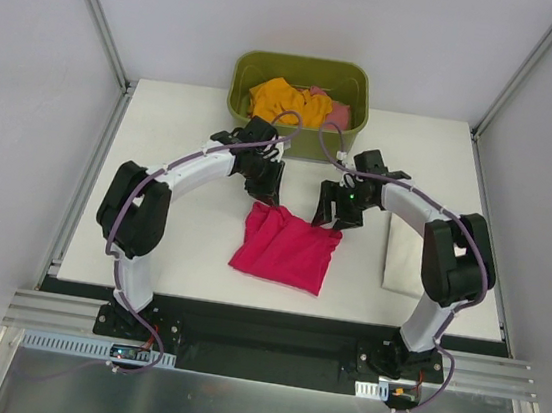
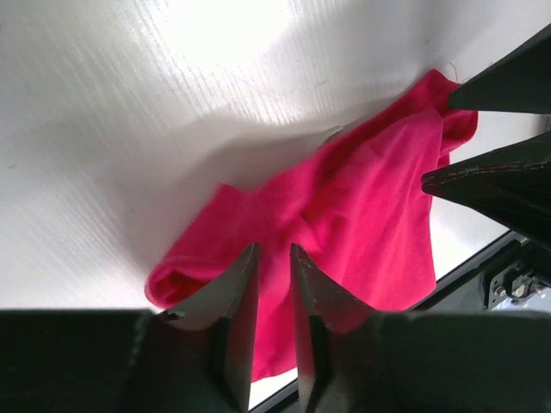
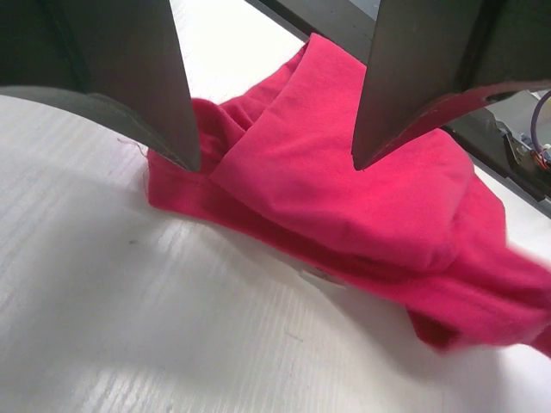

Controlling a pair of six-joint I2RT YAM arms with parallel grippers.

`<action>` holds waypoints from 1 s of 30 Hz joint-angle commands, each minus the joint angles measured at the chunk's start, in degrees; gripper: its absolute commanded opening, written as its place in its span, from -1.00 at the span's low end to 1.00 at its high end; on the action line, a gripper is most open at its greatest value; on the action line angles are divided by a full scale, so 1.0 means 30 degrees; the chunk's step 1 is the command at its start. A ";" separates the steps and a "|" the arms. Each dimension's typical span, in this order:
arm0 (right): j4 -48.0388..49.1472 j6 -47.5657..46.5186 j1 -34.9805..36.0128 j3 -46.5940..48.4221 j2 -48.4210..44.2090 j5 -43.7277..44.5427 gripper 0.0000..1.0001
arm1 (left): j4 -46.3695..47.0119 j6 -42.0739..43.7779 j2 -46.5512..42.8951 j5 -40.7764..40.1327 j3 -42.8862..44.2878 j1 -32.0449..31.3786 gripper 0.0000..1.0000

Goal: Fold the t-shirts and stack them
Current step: Smooth out wrinkles on the folded tshirt

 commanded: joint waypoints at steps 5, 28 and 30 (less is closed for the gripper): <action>-0.0068 0.0510 0.0320 0.0856 0.0549 -0.0161 0.47 | -0.0488 0.0271 0.0668 -0.0516 0.0575 -0.0153 -0.06; -0.0303 0.2034 0.0700 0.0210 0.0607 0.1013 0.25 | -0.1777 -0.0783 0.2571 -0.1102 0.1364 -0.0417 -0.30; -0.0186 0.2179 0.0671 0.0327 0.0695 0.0808 0.22 | -0.1777 -0.0900 0.2922 -0.0986 0.1512 -0.0446 -0.32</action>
